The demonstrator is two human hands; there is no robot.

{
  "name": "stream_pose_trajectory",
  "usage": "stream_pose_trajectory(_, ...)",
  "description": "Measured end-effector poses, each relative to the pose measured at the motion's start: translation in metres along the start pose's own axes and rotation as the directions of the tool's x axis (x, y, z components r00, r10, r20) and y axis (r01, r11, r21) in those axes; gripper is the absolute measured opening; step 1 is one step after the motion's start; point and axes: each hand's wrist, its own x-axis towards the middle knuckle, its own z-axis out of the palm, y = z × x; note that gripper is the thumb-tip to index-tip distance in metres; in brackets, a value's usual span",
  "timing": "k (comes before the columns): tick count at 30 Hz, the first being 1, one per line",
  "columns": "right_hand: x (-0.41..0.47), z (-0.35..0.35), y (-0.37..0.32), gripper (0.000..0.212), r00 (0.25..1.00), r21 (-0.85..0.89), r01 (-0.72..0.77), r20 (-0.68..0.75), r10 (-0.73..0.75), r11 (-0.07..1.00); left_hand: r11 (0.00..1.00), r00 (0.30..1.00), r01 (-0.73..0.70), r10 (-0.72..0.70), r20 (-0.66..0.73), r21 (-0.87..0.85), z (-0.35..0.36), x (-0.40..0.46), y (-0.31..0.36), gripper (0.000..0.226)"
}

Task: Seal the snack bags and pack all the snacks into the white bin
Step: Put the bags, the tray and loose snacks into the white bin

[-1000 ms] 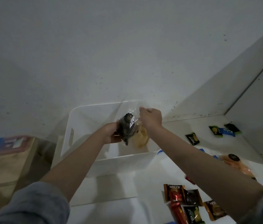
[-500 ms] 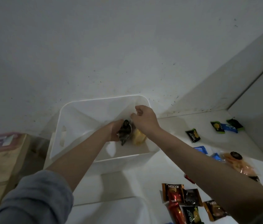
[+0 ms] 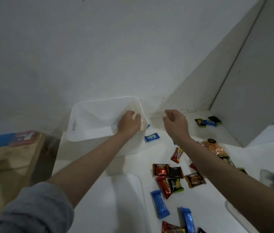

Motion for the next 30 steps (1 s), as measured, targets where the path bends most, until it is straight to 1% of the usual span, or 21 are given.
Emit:
stream_pose_trajectory(1, -0.008, -0.014, 0.007, 0.031, 1.000, -0.012, -0.015, -0.013, 0.015, 1.000, 0.998, 0.998, -0.062, 0.062, -0.027, 0.013, 0.005, -0.014, 0.003, 0.041)
stream_pose_trajectory(3, -0.021, -0.041, 0.025, 0.032, 0.998, -0.028, -0.049, -0.046, 0.048, 0.998, 0.989, 0.989, -0.147, 0.147, -0.023, 0.013, 0.020, -0.040, 0.006, 0.037)
stream_pose_trajectory(6, -0.032, -0.082, 0.054, 0.033, 0.989, -0.039, -0.115, -0.095, 0.111, 0.993, 0.984, 0.984, -0.176, 0.175, 0.045, 0.004, 0.052, -0.068, 0.003, 0.035)
stream_pose_trajectory(8, -0.030, -0.108, 0.073, 0.034, 0.982, -0.040, -0.157, -0.116, 0.152, 0.987, 0.990, 0.987, -0.138, 0.137, 0.080, 0.013, 0.076, -0.079, 0.002, 0.038)
stream_pose_trajectory(13, -0.009, -0.159, 0.126, 0.032, 0.963, -0.086, -0.255, -0.114, 0.245, 0.963, 0.996, 0.987, 0.031, -0.044, 0.156, 0.085, 0.147, -0.097, -0.004, 0.050)
stream_pose_trajectory(16, 0.000, -0.178, 0.153, 0.027, 0.952, -0.103, -0.307, -0.045, 0.304, 0.946, 0.984, 0.969, 0.145, -0.162, 0.184, 0.104, 0.195, -0.103, 0.002, 0.050)
stream_pose_trajectory(18, 0.005, -0.183, 0.173, 0.025, 0.946, -0.159, -0.317, 0.012, 0.323, 0.935, 0.969, 0.956, 0.206, -0.230, 0.182, 0.137, 0.226, -0.102, 0.007, 0.048)
stream_pose_trajectory(20, 0.007, -0.182, 0.196, 0.033, 0.933, -0.253, -0.321, 0.080, 0.350, 0.913, 0.957, 0.949, 0.245, -0.269, 0.163, 0.152, 0.252, -0.100, 0.013, 0.050)
stream_pose_trajectory(22, 0.006, -0.178, 0.216, 0.038, 0.908, -0.329, -0.315, 0.170, 0.384, 0.890, 0.957, 0.955, 0.253, -0.271, 0.123, 0.143, 0.271, -0.095, 0.020, 0.049)
stream_pose_trajectory(25, 0.000, -0.169, 0.236, 0.036, 0.875, -0.338, -0.319, 0.253, 0.412, 0.886, 0.952, 0.965, 0.246, -0.258, 0.048, 0.183, 0.290, -0.080, 0.032, 0.048)
stream_pose_trajectory(27, 0.002, -0.166, 0.243, 0.034, 0.876, -0.337, -0.303, 0.269, 0.400, 0.892, 0.954, 0.971, 0.218, -0.233, 0.052, 0.205, 0.301, -0.060, 0.043, 0.050)
stream_pose_trajectory(30, 0.010, -0.167, 0.251, 0.027, 0.841, -0.298, -0.315, 0.353, 0.410, 0.901, 0.959, 0.973, 0.184, -0.208, 0.098, 0.215, 0.321, -0.027, 0.065, 0.052)
